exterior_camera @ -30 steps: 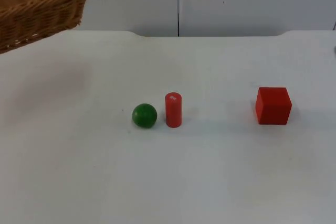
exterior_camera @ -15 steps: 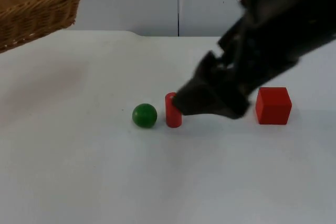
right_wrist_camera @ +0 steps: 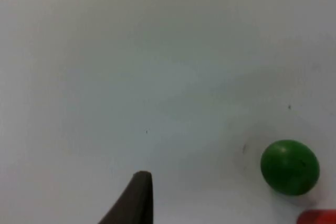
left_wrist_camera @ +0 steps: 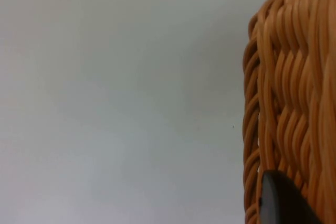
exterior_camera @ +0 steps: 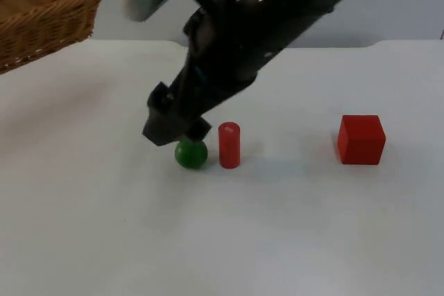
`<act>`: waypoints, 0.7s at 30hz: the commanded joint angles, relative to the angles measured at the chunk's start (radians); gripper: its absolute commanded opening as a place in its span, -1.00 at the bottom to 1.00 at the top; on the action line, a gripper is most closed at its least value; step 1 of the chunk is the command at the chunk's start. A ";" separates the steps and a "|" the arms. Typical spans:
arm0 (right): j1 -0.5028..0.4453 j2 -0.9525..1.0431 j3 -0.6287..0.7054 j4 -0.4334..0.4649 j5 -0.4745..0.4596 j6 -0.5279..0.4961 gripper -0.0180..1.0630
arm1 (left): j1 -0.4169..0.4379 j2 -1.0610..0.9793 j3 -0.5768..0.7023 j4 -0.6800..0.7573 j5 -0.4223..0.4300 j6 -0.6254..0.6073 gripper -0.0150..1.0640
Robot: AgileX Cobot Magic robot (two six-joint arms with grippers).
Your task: Pick up the basket with the left hand and place the object to the left of the red cylinder into the basket with the right hand.
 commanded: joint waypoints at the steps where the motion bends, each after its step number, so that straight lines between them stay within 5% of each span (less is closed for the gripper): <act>1: -0.003 0.043 -0.054 -0.004 0.047 -0.030 0.98 | 0.004 -0.006 -0.003 -0.045 -0.012 -0.007 -0.98; 10: -0.026 0.215 -0.274 -0.072 0.195 -0.038 0.98 | 0.004 -0.006 -0.003 -0.043 -0.007 -0.019 -0.98; 13: -0.040 0.287 -0.373 -0.160 0.261 -0.038 0.98 | 0.004 -0.006 -0.003 -0.039 -0.001 -0.019 -0.98; 21: -0.045 0.395 -0.506 -0.167 0.316 -0.082 0.98 | 0.004 -0.006 -0.003 -0.019 -0.001 -0.024 -0.98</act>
